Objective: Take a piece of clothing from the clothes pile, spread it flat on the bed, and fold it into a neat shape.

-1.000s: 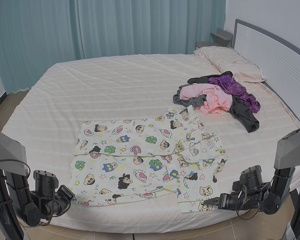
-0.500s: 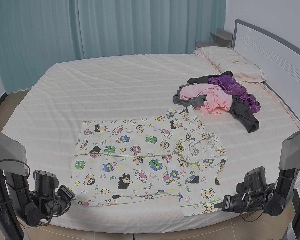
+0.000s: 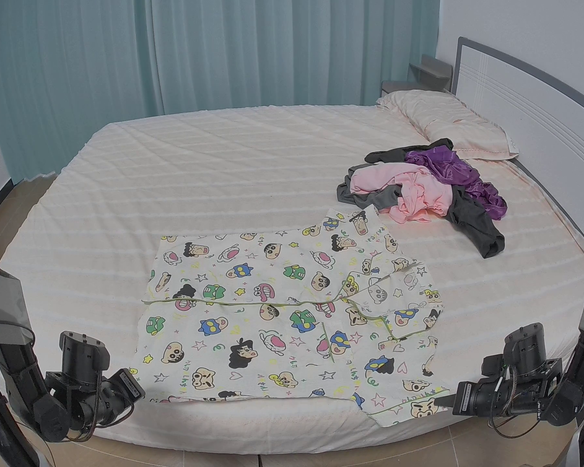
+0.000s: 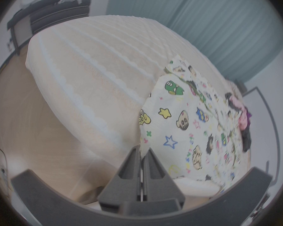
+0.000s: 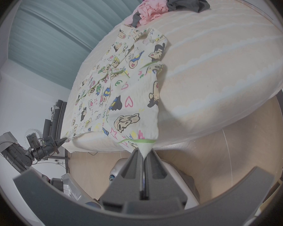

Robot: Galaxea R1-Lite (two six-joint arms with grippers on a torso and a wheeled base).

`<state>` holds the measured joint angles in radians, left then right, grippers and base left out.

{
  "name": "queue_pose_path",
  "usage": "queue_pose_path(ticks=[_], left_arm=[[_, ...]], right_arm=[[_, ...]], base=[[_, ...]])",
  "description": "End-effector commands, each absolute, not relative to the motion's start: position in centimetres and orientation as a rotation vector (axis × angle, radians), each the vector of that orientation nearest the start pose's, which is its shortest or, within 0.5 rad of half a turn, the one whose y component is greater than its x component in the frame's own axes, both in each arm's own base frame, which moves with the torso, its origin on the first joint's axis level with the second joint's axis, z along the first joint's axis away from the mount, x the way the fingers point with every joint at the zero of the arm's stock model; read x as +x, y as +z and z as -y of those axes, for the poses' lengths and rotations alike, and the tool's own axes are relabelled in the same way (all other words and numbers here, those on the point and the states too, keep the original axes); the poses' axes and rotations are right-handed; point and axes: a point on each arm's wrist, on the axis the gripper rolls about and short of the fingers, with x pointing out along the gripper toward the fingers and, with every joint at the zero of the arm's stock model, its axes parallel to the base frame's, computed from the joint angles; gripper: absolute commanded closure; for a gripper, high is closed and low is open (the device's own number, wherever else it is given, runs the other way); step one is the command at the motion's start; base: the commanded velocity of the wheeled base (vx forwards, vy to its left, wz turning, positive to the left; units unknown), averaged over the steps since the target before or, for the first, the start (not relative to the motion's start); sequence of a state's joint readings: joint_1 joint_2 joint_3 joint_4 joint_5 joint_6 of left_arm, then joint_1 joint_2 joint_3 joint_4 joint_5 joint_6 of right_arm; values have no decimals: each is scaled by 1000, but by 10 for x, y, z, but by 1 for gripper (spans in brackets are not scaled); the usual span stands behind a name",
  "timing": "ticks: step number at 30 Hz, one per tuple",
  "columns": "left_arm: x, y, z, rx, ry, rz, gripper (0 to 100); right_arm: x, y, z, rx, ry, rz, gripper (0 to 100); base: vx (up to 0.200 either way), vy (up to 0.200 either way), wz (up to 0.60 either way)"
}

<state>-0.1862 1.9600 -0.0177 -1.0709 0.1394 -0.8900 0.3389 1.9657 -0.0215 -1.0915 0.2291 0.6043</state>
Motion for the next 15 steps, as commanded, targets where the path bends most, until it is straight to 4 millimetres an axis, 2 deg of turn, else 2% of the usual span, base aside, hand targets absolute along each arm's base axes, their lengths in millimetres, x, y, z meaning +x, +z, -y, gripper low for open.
queue_pose_path(ticks=[1, 5, 15], left_arm=[[169, 16, 31, -581, 306, -863, 100], [159, 11, 36, -476, 275, -965, 100], [157, 6, 41, -387, 250, -1004, 100]], right_arm=[[165, 30, -60, 519, 262, -933, 100], [155, 29, -57, 503, 236, -1008, 100], [144, 20, -58, 432, 216, -1128, 100]], base=[[0, 0, 0], [0, 0, 0], [0, 0, 0]])
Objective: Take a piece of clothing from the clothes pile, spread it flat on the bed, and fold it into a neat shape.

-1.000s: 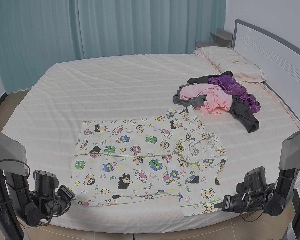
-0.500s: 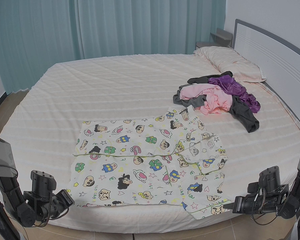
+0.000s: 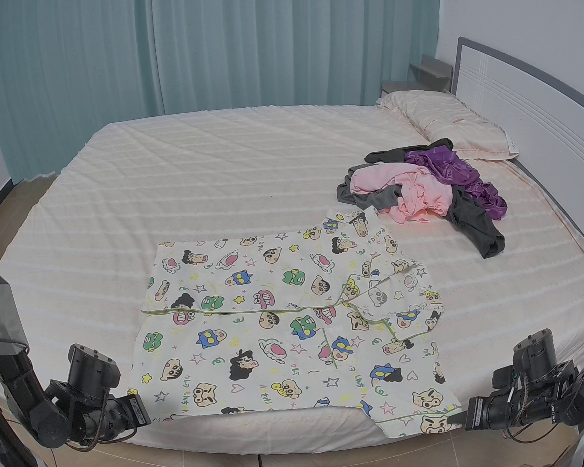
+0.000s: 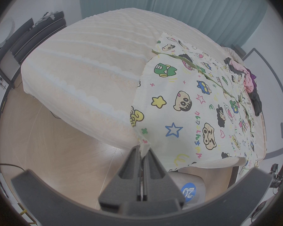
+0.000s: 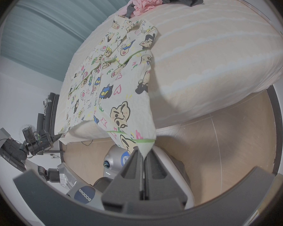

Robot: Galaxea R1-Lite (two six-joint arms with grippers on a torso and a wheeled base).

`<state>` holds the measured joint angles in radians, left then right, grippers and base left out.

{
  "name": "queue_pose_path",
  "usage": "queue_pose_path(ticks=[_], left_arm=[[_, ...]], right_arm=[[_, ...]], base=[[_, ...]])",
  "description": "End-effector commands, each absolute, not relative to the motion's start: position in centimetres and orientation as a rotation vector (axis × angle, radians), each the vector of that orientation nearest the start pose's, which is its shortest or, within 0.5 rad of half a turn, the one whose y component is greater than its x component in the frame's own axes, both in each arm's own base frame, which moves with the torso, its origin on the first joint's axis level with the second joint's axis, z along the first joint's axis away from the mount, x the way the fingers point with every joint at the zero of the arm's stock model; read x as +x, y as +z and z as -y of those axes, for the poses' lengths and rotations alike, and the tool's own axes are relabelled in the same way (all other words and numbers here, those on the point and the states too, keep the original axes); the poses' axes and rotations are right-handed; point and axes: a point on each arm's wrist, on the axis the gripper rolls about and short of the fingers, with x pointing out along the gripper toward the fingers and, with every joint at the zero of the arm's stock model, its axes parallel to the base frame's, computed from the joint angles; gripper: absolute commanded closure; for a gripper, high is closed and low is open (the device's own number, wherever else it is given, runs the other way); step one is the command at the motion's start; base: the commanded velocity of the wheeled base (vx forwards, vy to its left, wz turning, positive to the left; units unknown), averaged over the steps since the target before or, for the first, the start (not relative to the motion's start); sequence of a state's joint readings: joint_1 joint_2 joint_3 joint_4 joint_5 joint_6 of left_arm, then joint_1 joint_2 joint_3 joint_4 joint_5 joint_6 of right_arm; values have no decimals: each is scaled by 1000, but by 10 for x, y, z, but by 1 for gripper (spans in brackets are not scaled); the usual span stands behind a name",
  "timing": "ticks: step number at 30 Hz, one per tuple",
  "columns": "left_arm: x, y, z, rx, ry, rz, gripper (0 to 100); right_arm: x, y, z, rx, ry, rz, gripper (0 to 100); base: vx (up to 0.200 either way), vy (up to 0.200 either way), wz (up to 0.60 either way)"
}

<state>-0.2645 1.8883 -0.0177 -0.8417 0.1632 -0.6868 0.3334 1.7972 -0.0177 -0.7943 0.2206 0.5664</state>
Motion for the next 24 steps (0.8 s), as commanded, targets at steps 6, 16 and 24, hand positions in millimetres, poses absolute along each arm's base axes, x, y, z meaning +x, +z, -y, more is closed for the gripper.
queue_pose_path(ticks=[6, 16, 24], left_arm=[[153, 0, 40, -364, 266, -1062, 100], [137, 12, 36, -327, 251, -1119, 100], [128, 12, 34, -299, 267, -1185, 100]], right_arm=[[138, 19, -61, 399, 226, -1173, 100], [130, 18, -63, 330, 185, -1200, 100], [116, 29, -59, 317, 198, -1207, 100]], base=[[0, 0, 0], [0, 0, 0], [0, 0, 0]])
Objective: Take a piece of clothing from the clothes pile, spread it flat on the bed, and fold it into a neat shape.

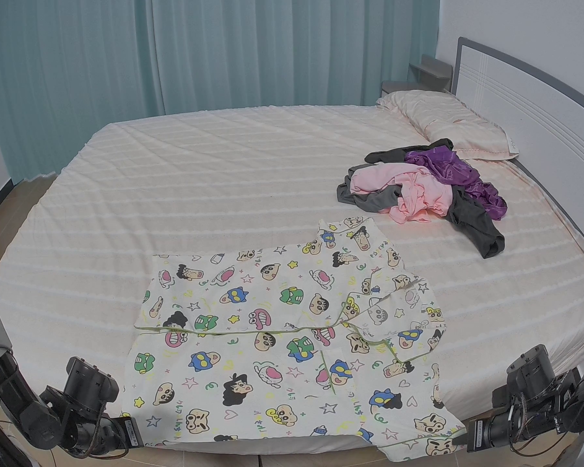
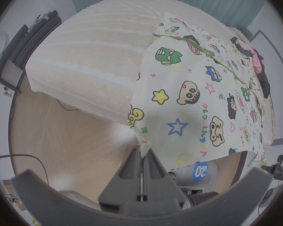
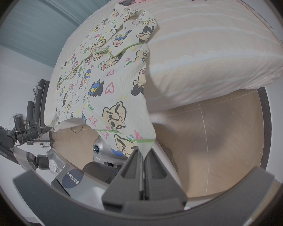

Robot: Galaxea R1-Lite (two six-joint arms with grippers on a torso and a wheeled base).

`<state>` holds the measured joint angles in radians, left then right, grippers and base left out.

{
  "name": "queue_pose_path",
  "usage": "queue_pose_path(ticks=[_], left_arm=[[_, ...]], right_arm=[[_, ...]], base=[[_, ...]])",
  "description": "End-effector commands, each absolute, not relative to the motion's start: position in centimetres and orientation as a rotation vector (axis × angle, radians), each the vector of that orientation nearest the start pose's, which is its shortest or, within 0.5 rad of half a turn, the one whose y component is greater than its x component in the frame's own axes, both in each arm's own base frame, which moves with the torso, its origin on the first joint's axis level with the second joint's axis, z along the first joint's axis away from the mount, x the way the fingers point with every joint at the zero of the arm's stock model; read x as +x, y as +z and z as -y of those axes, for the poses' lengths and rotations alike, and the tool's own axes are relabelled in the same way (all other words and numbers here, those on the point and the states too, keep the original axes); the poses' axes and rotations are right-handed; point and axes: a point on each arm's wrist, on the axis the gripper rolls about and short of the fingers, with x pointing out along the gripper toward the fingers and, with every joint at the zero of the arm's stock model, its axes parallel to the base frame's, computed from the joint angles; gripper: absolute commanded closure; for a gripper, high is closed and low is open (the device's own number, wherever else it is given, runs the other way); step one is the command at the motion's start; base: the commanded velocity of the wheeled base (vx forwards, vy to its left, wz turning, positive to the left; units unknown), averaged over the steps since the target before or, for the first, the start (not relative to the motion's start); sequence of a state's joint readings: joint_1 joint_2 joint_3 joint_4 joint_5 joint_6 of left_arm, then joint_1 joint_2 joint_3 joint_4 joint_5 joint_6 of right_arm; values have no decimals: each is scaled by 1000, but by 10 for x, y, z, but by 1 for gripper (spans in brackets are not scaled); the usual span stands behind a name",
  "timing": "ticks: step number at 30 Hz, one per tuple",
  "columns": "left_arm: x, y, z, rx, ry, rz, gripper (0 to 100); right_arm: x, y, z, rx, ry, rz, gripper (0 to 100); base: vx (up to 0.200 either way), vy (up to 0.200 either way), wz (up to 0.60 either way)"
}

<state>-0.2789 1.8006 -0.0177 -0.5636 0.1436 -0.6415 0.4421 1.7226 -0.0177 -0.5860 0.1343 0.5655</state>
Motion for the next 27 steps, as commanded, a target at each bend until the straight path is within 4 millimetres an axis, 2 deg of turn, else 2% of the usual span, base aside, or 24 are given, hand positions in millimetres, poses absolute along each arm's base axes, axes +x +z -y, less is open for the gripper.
queue_pose_path(ticks=[1, 17, 19, 27], left_arm=[[127, 12, 33, -296, 267, -1188, 100], [112, 13, 34, -234, 262, -1281, 100], [114, 15, 35, -241, 256, -1261, 100], [146, 46, 40, -353, 214, -1047, 100]], right_arm=[[114, 30, -58, 317, 198, -1207, 100], [97, 38, -56, 288, 234, -1237, 100], [99, 40, -56, 295, 236, -1225, 100], [123, 70, -59, 391, 249, -1030, 100]], base=[[0, 0, 0], [0, 0, 0], [0, 0, 0], [0, 0, 0]])
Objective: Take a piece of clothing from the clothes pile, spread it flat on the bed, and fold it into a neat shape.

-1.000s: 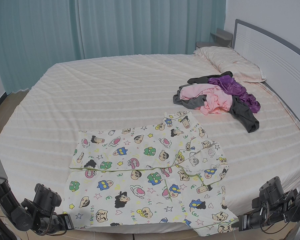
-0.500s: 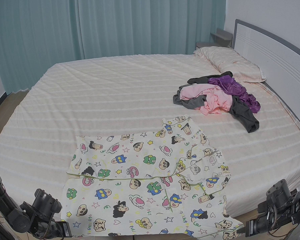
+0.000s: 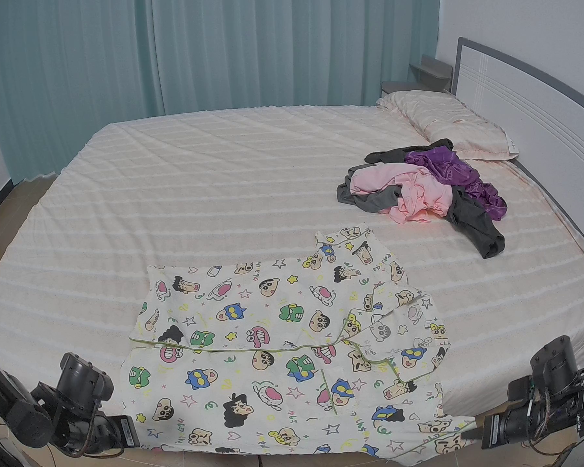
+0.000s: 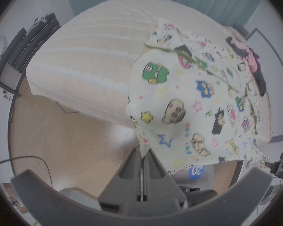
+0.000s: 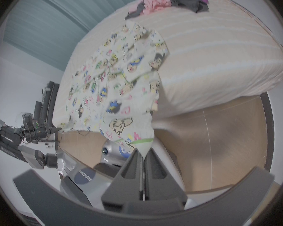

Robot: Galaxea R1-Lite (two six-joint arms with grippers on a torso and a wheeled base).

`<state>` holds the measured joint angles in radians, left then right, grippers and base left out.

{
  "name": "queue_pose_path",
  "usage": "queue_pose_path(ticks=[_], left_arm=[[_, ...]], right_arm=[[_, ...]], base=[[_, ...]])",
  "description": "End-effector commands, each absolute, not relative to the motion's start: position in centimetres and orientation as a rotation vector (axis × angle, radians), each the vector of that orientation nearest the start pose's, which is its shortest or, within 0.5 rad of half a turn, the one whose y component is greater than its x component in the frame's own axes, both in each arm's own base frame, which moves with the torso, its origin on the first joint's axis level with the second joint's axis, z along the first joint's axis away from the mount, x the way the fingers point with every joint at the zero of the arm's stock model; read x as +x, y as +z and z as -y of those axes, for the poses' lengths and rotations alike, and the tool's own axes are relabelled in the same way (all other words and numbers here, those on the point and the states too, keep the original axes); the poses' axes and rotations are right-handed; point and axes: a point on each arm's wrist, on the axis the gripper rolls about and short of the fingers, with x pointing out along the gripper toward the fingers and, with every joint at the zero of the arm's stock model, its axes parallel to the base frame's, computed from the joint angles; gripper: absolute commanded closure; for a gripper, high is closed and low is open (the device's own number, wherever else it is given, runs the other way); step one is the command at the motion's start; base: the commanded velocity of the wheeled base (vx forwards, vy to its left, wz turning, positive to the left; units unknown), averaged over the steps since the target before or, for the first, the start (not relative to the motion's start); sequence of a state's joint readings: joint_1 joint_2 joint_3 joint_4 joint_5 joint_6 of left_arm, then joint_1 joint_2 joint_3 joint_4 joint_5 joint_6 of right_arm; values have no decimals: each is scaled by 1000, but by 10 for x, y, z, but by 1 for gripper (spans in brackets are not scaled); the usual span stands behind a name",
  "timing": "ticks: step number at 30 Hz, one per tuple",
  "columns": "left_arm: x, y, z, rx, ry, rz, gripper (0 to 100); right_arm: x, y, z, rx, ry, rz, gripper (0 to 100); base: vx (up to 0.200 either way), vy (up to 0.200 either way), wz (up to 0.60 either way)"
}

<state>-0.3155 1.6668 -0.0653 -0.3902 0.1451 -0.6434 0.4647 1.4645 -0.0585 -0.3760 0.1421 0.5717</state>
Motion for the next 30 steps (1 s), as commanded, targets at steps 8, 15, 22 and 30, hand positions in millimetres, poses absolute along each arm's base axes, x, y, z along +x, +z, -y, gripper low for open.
queue_pose_path(ticks=[8, 15, 22, 30], left_arm=[[186, 90, 35, -478, 235, -993, 100], [211, 98, 25, -530, 279, -1052, 100], [245, 87, 11, -601, 364, -1071, 100], [278, 82, 13, -716, 386, -1065, 100]], right_arm=[[160, 91, -61, 451, 222, -923, 100], [186, 94, -62, 474, 190, -899, 100], [223, 94, -60, 503, 149, -884, 100], [253, 88, -64, 529, 122, -889, 100]], base=[[0, 0, 0], [0, 0, 0], [0, 0, 0], [0, 0, 0]])
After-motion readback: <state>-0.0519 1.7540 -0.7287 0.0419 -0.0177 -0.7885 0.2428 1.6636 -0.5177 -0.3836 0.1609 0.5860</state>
